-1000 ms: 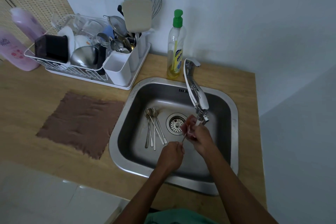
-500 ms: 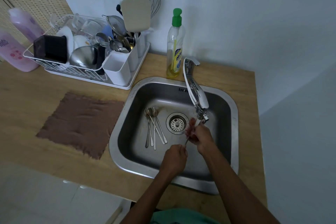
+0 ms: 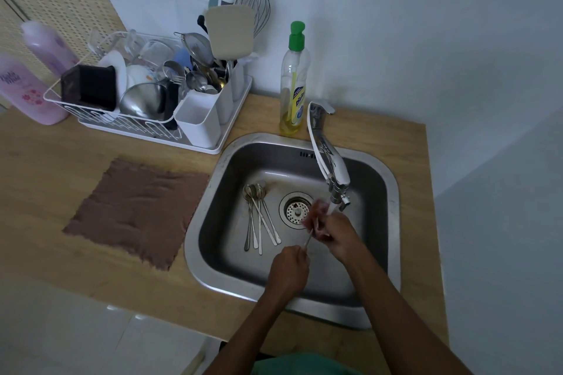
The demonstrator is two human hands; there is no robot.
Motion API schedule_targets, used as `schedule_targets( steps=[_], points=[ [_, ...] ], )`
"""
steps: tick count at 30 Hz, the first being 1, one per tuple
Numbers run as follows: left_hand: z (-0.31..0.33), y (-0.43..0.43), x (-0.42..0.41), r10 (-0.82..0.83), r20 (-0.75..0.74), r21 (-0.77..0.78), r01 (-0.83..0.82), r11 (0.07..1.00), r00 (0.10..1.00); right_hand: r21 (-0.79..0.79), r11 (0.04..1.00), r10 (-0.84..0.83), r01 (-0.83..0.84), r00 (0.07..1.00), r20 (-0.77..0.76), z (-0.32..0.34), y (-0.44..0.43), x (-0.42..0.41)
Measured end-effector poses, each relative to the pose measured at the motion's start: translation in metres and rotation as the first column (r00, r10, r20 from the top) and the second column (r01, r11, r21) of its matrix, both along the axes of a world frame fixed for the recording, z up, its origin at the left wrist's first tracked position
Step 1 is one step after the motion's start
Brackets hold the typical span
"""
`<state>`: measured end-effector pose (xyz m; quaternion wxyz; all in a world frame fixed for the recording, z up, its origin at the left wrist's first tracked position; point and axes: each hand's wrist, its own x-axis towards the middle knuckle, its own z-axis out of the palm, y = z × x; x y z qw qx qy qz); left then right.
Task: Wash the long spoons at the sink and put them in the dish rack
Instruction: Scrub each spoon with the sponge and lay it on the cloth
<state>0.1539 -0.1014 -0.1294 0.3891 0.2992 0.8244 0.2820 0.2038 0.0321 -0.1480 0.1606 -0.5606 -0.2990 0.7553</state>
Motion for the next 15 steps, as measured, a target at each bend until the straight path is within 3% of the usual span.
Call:
schedule_targets(
  steps=[3,8,12,15],
  points=[
    [0.004,0.004,0.002,-0.028,-0.002,0.028,0.028,0.999,1.000,0.058,0.998,-0.013,0.005,0.989,0.150,-0.005,0.001,-0.003],
    [0.000,0.000,-0.001,-0.021,0.015,0.007,0.021,1.000,1.000,-0.022,0.999,-0.036,0.036,0.999,-0.011,0.004,-0.003,0.000],
    [0.003,0.002,0.000,-0.053,0.010,0.017,0.053,0.998,0.999,0.057,0.998,-0.048,0.040,0.988,0.145,-0.008,-0.005,-0.001],
    [0.001,0.002,0.002,-0.045,-0.004,0.006,0.045,0.999,0.999,0.003,0.999,-0.042,0.041,0.997,0.062,-0.008,-0.007,-0.001]
  ],
)
